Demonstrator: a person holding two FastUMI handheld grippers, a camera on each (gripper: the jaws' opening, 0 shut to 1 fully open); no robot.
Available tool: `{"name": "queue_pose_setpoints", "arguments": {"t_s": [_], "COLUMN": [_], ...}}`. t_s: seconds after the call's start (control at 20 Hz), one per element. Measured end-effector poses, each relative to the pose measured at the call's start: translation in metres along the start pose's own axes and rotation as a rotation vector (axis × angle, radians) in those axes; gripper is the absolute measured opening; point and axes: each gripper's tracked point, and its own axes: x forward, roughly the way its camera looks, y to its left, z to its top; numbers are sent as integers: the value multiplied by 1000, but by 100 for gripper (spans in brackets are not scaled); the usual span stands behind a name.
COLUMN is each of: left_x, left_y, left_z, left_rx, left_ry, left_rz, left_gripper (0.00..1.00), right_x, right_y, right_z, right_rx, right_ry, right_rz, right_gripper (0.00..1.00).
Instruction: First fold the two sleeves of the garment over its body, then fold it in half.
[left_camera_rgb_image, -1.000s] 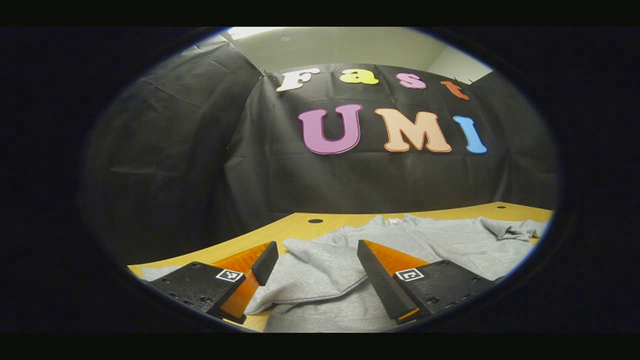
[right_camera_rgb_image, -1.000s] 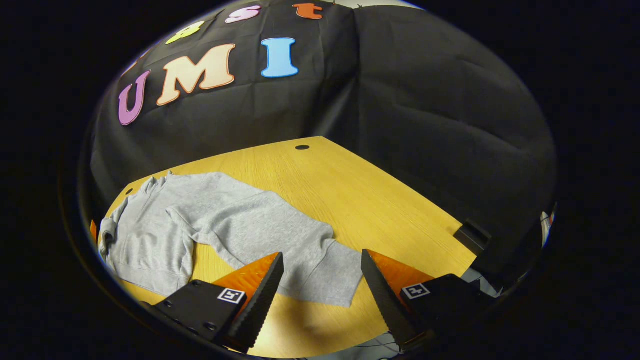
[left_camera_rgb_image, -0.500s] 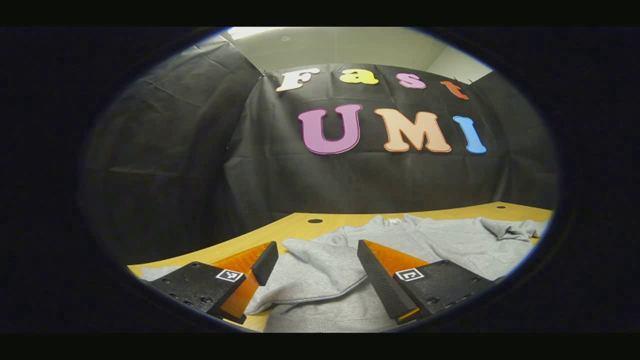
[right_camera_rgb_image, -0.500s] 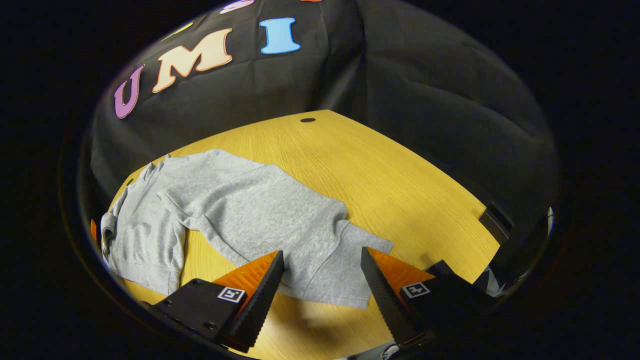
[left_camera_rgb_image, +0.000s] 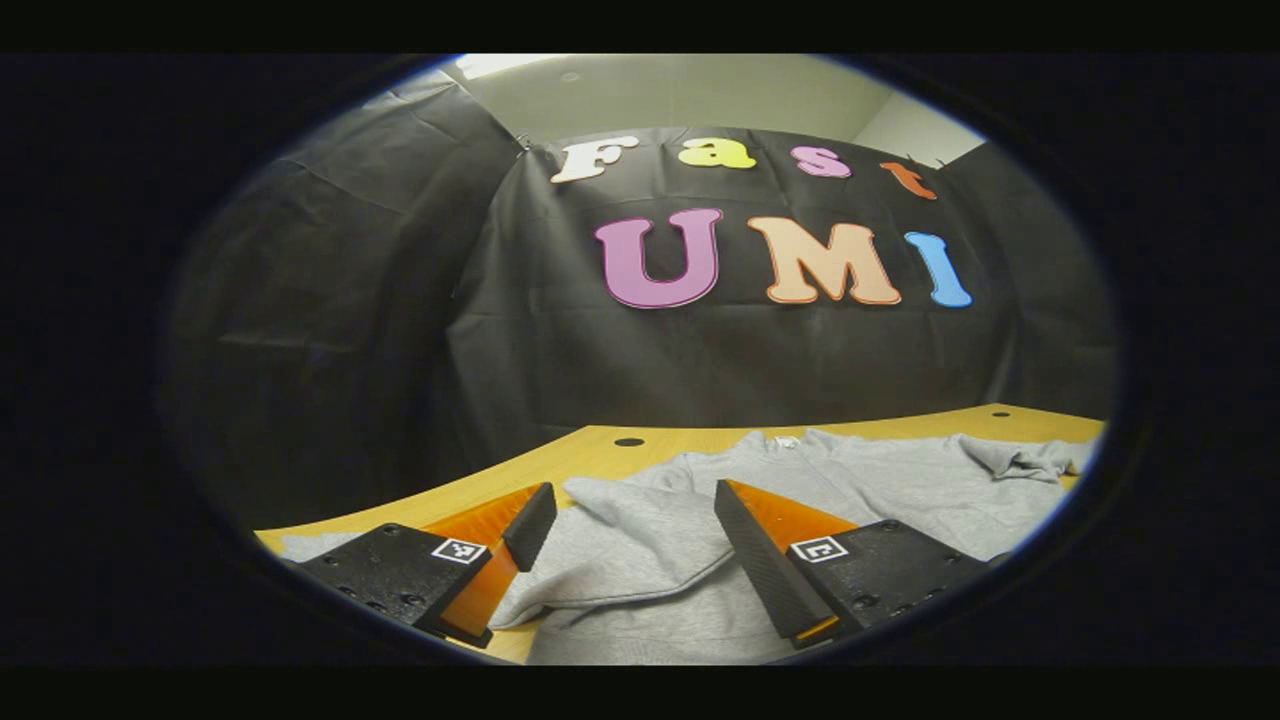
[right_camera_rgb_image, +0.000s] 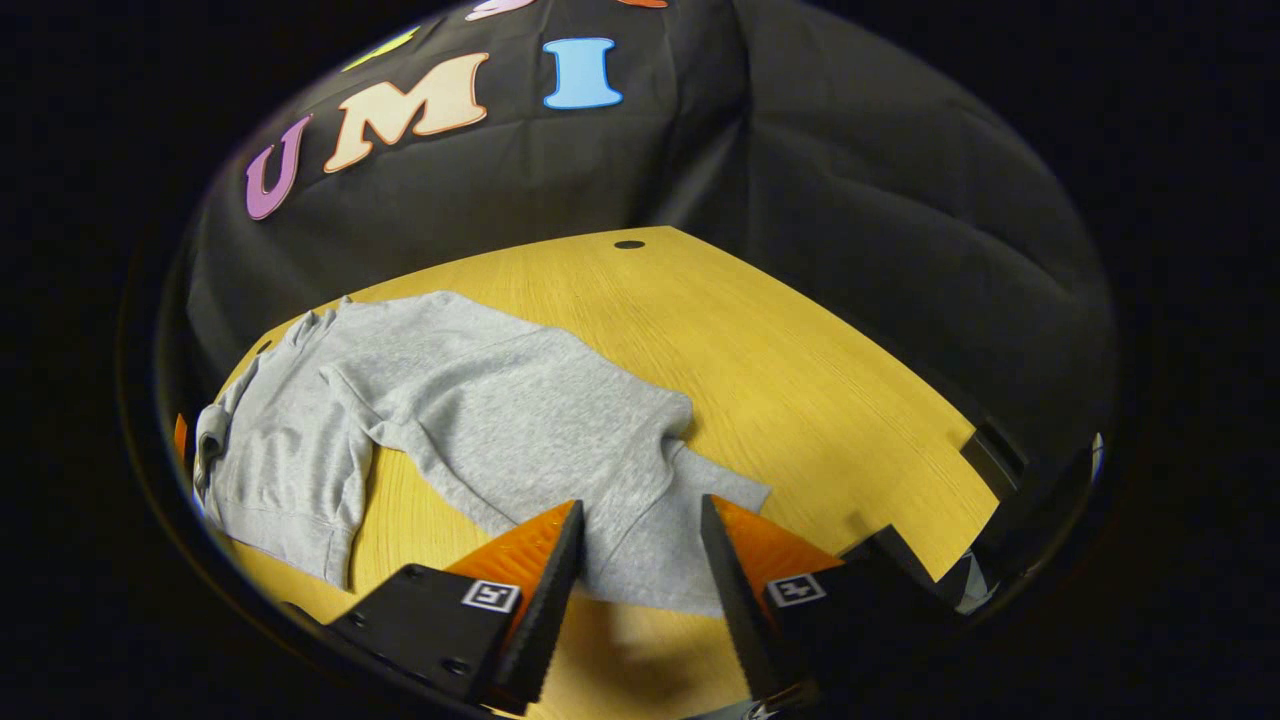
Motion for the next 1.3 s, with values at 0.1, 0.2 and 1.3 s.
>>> {"name": "queue_pose_setpoints", "arguments": {"t_s": [0.1,0.2,1.3], "left_x": [2,1,1], "left_y": [-1,-1,0], "left_z": [0,0,-1], "left_rx": [0,0,-1], "left_ry": [0,0,1], "left_rz": [0,0,-1], "left_gripper": [94,94,94], "right_x": [-1,-3,-41], "right_y": [6,13,98], "right_z": [-1,-2,75], "right_rx": [-12,-14,-38], "right_ry": [-1,13,-130], "right_rz": [8,26,211], "right_gripper": [67,53,4]}}
